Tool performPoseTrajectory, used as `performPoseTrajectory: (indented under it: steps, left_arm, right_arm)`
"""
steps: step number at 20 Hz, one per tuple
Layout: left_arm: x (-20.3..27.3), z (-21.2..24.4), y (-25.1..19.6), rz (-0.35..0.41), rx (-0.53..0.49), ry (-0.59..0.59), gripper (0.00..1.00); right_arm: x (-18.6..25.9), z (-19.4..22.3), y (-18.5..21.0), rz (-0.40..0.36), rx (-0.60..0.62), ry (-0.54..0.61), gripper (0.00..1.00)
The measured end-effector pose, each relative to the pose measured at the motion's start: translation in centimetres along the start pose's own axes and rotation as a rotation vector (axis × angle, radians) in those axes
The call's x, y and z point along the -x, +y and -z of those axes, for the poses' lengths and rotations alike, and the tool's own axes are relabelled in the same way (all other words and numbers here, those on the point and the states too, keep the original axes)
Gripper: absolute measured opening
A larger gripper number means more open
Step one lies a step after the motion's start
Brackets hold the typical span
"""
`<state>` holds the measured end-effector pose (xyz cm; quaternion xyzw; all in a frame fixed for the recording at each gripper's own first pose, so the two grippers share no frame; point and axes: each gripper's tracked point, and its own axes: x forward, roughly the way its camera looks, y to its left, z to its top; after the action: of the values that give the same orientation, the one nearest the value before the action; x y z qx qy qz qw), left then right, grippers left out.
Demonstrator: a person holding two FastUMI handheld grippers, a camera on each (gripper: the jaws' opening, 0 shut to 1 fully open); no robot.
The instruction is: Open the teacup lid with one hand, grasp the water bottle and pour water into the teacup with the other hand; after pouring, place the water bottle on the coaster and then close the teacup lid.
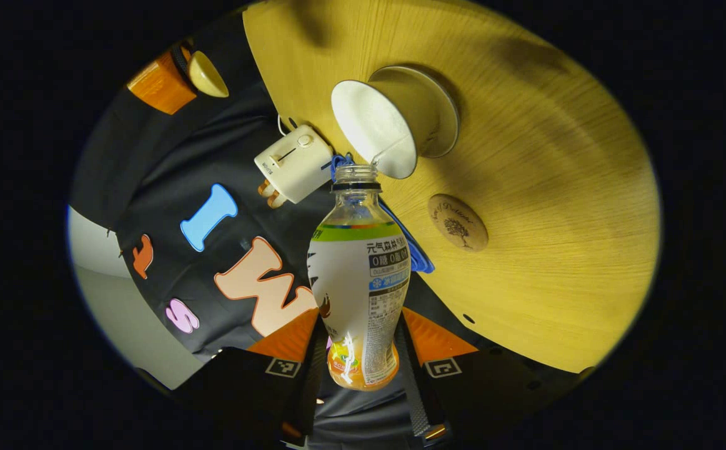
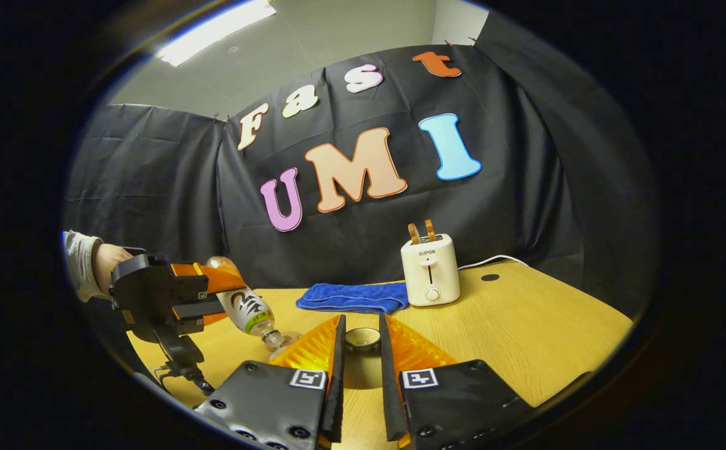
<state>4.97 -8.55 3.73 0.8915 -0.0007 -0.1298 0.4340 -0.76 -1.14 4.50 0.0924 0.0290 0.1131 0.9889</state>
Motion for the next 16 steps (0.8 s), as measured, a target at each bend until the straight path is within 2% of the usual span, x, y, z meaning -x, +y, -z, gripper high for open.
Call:
performPoseTrajectory:
  steps: [16]
  left_arm:
    - [-0.6, -0.1, -2.6, 0.066, 0.047, -0.014, 0.57]
  right_arm:
    - [0.0, 0.1, 0.0, 0.002, 0.004, 0.000, 0.30]
